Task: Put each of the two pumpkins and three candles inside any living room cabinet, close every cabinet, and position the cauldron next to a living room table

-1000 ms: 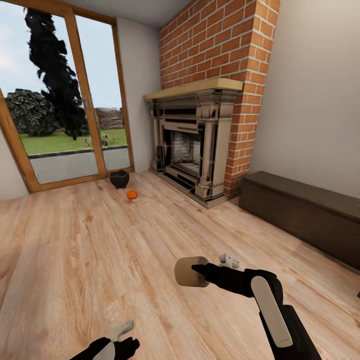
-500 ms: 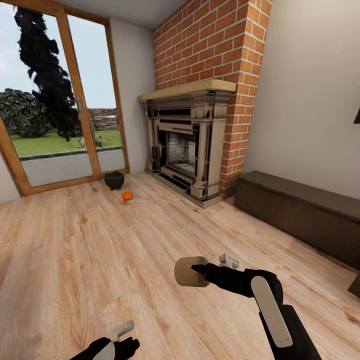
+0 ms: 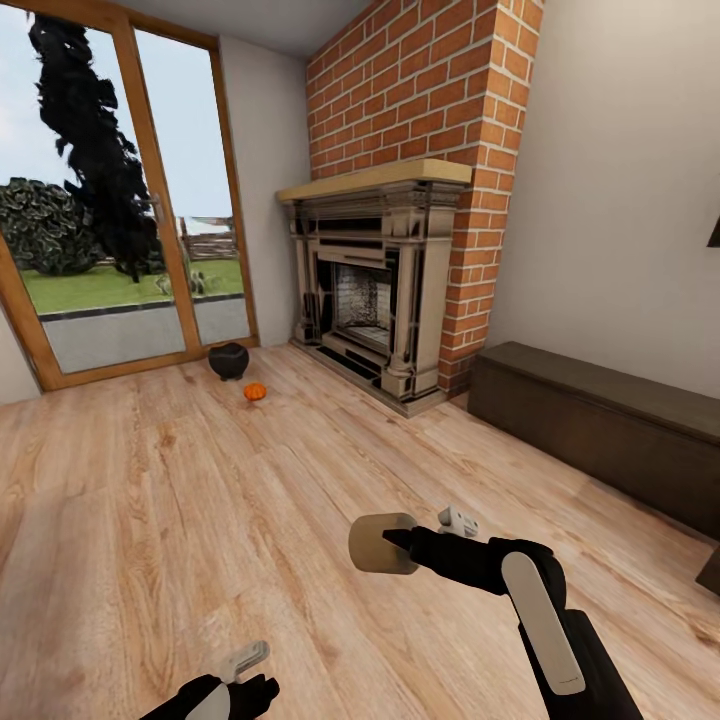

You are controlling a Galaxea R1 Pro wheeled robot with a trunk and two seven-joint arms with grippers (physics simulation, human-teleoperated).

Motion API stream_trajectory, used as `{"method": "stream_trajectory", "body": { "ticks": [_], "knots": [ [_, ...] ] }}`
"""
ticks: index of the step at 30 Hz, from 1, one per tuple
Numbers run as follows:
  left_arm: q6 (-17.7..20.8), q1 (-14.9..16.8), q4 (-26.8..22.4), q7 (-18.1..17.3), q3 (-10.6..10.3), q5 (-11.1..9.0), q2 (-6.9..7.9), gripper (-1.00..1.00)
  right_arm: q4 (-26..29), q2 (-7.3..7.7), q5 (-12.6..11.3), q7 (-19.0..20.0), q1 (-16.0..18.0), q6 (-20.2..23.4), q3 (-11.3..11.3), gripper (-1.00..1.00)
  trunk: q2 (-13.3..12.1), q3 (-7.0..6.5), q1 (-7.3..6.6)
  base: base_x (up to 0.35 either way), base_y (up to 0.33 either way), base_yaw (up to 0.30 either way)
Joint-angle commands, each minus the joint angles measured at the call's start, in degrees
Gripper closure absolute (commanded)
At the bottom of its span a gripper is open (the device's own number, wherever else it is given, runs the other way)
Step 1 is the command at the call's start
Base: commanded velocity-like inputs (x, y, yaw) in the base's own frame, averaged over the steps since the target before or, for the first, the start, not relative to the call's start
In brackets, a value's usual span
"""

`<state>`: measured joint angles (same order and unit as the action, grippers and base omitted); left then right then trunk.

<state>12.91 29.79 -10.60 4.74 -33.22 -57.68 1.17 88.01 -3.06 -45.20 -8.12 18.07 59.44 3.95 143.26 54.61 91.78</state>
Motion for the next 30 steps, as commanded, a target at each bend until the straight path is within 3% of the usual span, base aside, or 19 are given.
{"method": "stream_trajectory", "body": {
  "ticks": [1, 10, 24, 27, 30],
  "knots": [
    [0.2, 0.0, -0.2, 0.4, -0.5, -0.6, 0.06, -1.00, 0.1, -0.02, -0.7, -0.7, 0.0, 0.1, 0.0, 1.00, 0.0, 0.06, -0.01, 0.000, 0.000, 0.000],
    [0.2, 0.0, -0.2, 0.4, -0.4, -0.7, 0.11, -1.00, 0.1, -0.10, -0.7, -0.7, 0.0, 0.1, 0.1, 1.00, 0.0, 0.06, -0.01, 0.000, 0.000, 0.000],
    [0.2, 0.0, -0.2, 0.5, -0.4, -0.8, 0.22, -1.00, 0.4, 0.00, -0.7, -0.4, 0.0, 0.1, 0.3, 1.00, 0.2, 3.16, 0.35, 0.000, 0.000, 0.000],
    [0.2, 0.0, -0.2, 0.8, -0.4, -0.8, 0.19, -1.00, 0.5, 0.09, -0.7, 2.9, 0.0, 0.1, 0.6, 1.00, 0.3, 3.82, 0.43, 0.000, 0.000, 0.000],
    [0.2, 0.0, -0.2, 1.0, -0.4, -0.8, 0.16, -1.00, 0.5, 0.54, -0.6, 9.3, 0.0, 0.2, 0.7, 1.00, 0.3, 4.49, 0.50, 0.000, 0.000, 0.000]
  ]
}}
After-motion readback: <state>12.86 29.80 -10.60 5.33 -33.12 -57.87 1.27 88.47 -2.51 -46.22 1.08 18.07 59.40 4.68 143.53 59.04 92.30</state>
